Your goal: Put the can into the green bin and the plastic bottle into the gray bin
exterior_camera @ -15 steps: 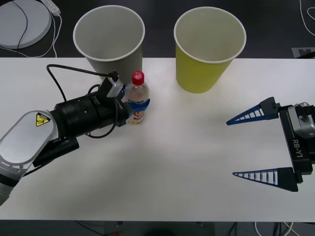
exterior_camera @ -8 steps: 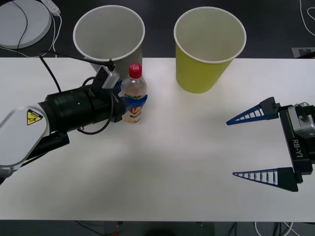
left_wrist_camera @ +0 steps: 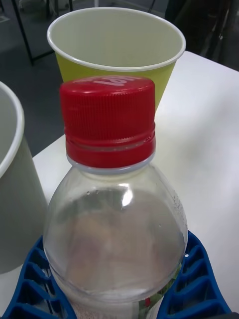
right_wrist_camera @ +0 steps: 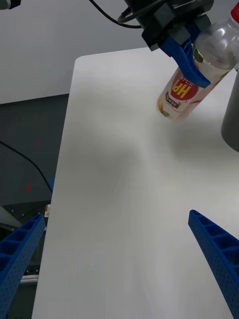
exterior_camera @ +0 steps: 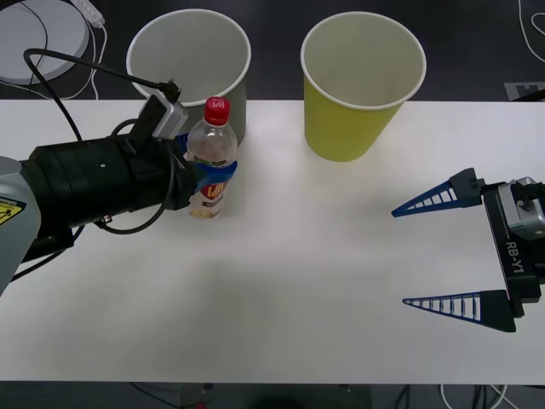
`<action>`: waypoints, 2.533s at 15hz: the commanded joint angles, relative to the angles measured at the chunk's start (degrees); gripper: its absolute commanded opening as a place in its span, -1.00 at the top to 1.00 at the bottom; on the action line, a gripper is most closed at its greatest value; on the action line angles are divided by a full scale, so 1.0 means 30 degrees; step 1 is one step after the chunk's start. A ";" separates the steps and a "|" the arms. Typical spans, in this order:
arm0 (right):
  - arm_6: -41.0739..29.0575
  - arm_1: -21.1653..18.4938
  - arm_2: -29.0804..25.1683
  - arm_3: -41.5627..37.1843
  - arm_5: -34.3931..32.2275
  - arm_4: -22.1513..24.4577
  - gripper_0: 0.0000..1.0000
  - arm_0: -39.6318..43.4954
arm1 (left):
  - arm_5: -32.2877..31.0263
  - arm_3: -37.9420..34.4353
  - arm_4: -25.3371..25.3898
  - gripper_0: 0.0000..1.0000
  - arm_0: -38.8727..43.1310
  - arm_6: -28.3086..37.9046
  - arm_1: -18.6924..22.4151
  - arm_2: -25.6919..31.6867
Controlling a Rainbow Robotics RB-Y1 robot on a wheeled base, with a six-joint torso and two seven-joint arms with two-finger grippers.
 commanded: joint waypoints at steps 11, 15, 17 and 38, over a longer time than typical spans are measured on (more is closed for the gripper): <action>0.0000 0.0000 0.0000 0.0000 0.0000 0.0000 -1.00 0.0000 | -0.1164 -0.3671 -0.3771 1.00 0.3336 0.4139 0.0135 0.3827; 0.0000 0.0000 0.0000 0.0000 0.0000 0.0000 -1.00 0.0000 | -0.3390 -0.4550 -0.3185 1.00 0.3512 0.4168 0.0868 0.5321; 0.0000 0.0000 0.0000 0.0000 0.0000 0.0000 -1.00 0.0000 | -0.4474 -0.4931 -0.2629 1.00 0.3453 0.4373 0.1454 0.6229; 0.0000 0.0000 0.0000 0.0000 0.0000 0.0000 -1.00 0.0000 | -0.8341 0.5001 0.8797 1.00 -0.7738 0.2147 1.2616 0.2274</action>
